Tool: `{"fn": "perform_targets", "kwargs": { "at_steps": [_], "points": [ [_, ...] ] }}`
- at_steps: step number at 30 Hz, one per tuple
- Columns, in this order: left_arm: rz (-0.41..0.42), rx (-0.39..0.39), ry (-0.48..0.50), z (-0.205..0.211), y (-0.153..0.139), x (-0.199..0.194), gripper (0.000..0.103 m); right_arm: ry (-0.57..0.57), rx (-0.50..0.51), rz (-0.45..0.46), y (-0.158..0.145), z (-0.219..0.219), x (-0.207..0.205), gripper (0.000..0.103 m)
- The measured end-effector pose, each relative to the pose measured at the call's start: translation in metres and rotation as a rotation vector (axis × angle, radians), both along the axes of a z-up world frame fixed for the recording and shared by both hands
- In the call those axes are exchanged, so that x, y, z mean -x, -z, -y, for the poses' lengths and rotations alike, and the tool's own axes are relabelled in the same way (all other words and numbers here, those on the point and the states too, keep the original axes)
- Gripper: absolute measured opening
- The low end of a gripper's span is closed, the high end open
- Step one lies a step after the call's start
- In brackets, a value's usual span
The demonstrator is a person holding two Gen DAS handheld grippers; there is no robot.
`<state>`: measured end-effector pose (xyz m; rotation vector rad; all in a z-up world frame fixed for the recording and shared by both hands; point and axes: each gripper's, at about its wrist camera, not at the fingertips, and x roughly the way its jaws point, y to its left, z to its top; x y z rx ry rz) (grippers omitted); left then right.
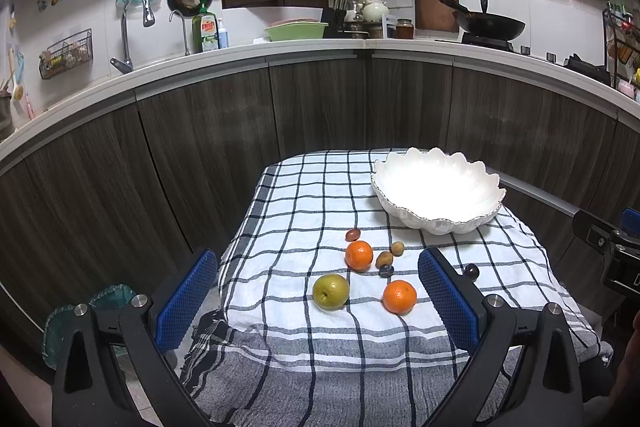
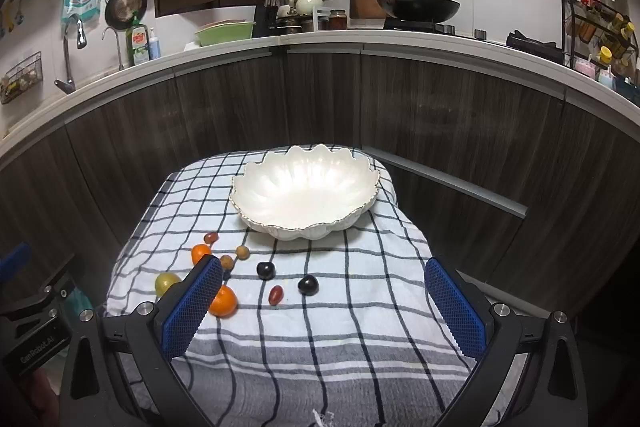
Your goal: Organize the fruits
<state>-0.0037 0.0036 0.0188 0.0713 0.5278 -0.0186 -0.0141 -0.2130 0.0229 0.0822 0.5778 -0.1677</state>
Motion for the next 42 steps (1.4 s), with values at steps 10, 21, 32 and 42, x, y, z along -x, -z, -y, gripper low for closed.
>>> {"fn": "perform_targets", "kwargs": {
  "at_steps": [10,21,32,42],
  "points": [
    [-0.006,0.002,0.002,0.0,0.0,-0.001,0.103,-0.001,0.001,-0.001,0.0,0.0,0.0,0.102],
    [-0.025,-0.016,-0.009,-0.003,0.009,-0.014,0.103,-0.02,0.007,-0.043,0.007,-0.005,-0.014,0.102],
    [-0.063,-0.017,-0.008,-0.006,0.021,-0.033,0.103,-0.051,0.03,-0.065,0.016,-0.014,-0.035,0.102],
    [-0.106,-0.026,0.002,-0.006,0.035,-0.052,0.103,-0.083,0.05,-0.08,0.026,-0.022,-0.055,0.102]
  ]
}}
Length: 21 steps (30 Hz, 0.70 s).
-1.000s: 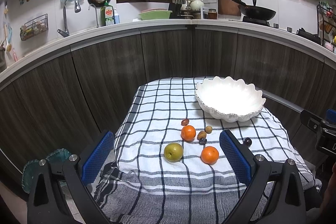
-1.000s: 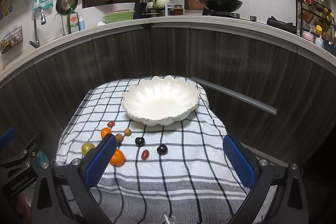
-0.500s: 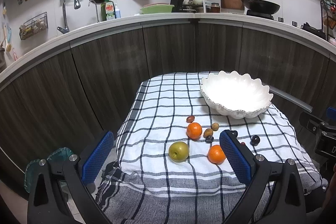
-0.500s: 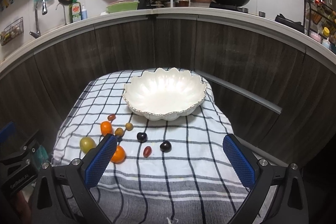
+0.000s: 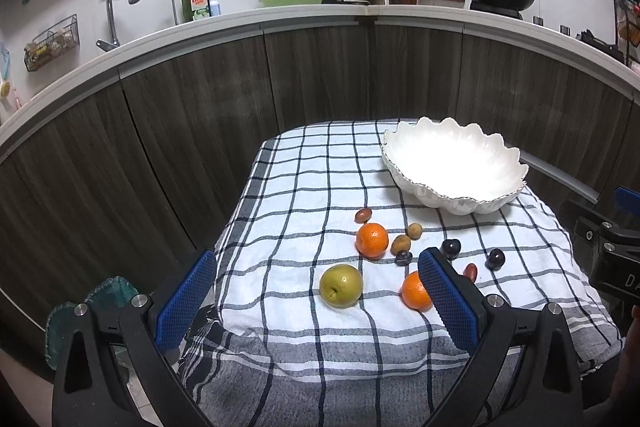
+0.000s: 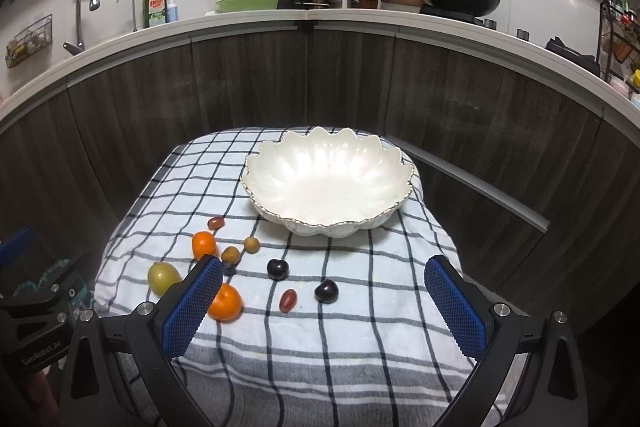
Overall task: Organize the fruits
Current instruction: 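Move the left tool to the yellow-green pear while the right tool approaches the red date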
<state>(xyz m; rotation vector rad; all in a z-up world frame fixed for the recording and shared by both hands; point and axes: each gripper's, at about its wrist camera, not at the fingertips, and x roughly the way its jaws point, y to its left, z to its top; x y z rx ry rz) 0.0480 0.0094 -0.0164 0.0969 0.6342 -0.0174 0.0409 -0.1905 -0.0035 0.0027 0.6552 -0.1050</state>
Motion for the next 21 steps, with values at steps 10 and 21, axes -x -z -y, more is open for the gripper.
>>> {"fn": "perform_targets", "kwargs": {
  "at_steps": [10,21],
  "points": [
    [-0.024,-0.008,0.008,0.0,0.012,-0.02,0.1,-0.024,-0.001,-0.023,0.011,-0.006,-0.022,0.096],
    [-0.038,-0.018,0.028,0.005,0.028,-0.042,0.087,-0.052,-0.031,-0.042,0.025,-0.013,-0.045,0.082]
  ]
}}
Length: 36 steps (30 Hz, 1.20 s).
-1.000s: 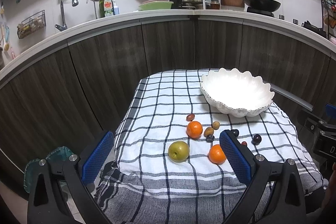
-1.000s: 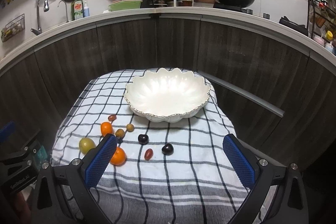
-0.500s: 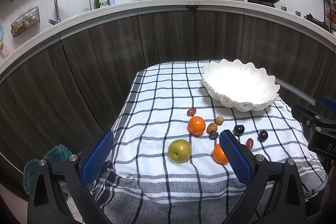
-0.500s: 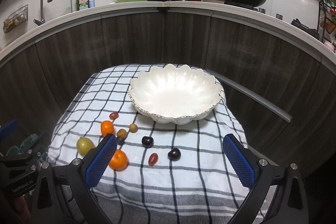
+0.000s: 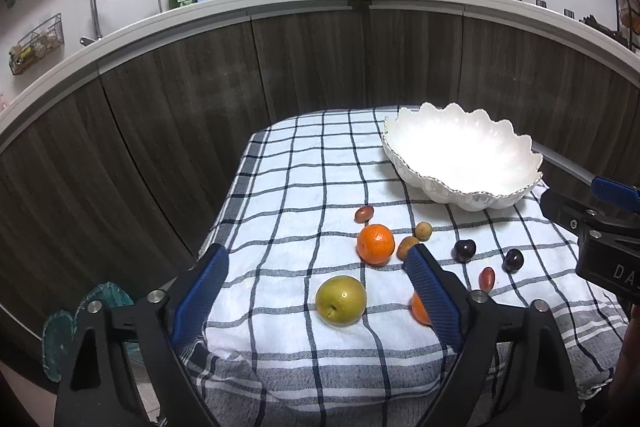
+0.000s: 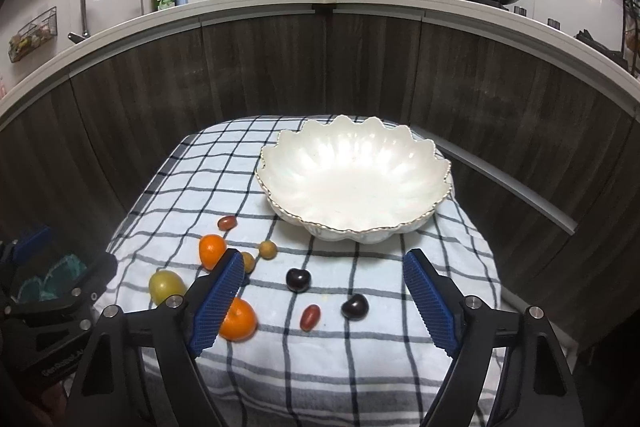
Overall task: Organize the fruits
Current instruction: 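Move the left tool to the yellow-green pear while the right tool approaches the red date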
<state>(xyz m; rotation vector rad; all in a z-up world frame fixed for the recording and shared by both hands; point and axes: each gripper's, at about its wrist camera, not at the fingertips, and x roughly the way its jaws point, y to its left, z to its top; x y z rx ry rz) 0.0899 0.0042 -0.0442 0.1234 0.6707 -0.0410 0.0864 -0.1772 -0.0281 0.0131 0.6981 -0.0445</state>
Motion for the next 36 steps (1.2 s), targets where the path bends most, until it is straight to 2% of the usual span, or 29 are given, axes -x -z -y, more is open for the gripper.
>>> {"fn": "perform_targets", "kwargs": {
  "at_steps": [3,5,15,19,22,30,36],
  "points": [
    [-0.008,-0.003,0.004,0.001,0.006,-0.004,0.084,0.003,-0.006,-0.007,0.006,-0.001,-0.005,0.08],
    [-0.011,-0.007,0.004,0.002,0.01,-0.006,0.084,-0.002,-0.012,-0.01,0.011,-0.001,-0.007,0.068],
    [-0.07,0.01,0.014,0.003,0.04,-0.019,0.081,0.011,-0.022,-0.086,0.042,0.003,-0.019,0.058],
    [-0.087,0.012,0.002,0.002,0.05,-0.026,0.079,0.001,-0.023,-0.113,0.056,-0.001,-0.024,0.045],
    [-0.093,0.017,-0.012,0.0,0.055,-0.029,0.076,-0.014,-0.019,-0.138,0.068,-0.006,-0.028,0.04],
    [-0.12,0.035,-0.019,-0.003,0.066,-0.036,0.074,0.002,-0.03,-0.227,0.1,-0.004,-0.04,0.034],
    [-0.161,0.041,-0.021,-0.003,0.077,-0.043,0.07,0.005,-0.035,-0.263,0.111,-0.004,-0.043,0.032]
  ]
}}
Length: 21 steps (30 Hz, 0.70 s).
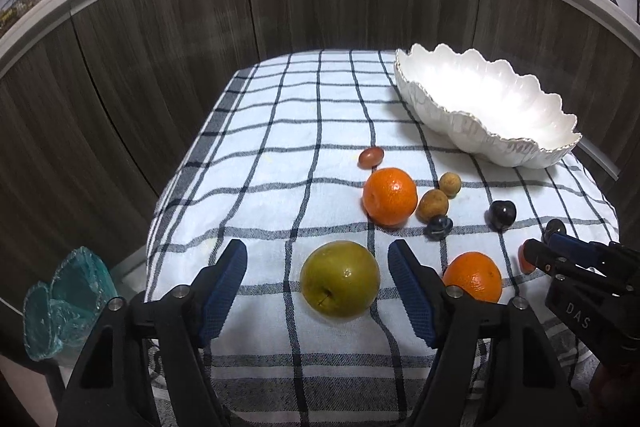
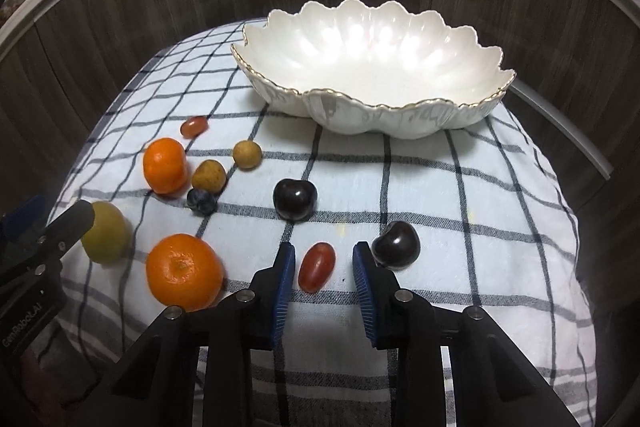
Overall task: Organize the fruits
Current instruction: 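Move the left tool to the yellow-green pear while the right tool approaches the red date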
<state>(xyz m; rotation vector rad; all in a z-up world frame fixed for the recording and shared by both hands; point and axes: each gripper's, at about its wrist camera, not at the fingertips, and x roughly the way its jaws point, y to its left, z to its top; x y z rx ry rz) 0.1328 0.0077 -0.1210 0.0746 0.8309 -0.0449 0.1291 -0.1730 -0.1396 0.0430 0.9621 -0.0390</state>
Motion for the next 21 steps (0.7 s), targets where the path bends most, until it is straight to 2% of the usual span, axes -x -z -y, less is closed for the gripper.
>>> {"fn": "perform_targets", "kwargs": {
  "at_steps": [14,21],
  "points": [
    [-0.06,0.021,0.007,0.001,0.015,-0.008,0.065,0.002,-0.008,-0.04,0.013,-0.001,-0.008,0.031],
    [-0.095,0.053,0.025,0.003,0.023,-0.012,0.057,-0.001,-0.01,-0.051,0.017,-0.002,-0.011,0.031]
  ]
}}
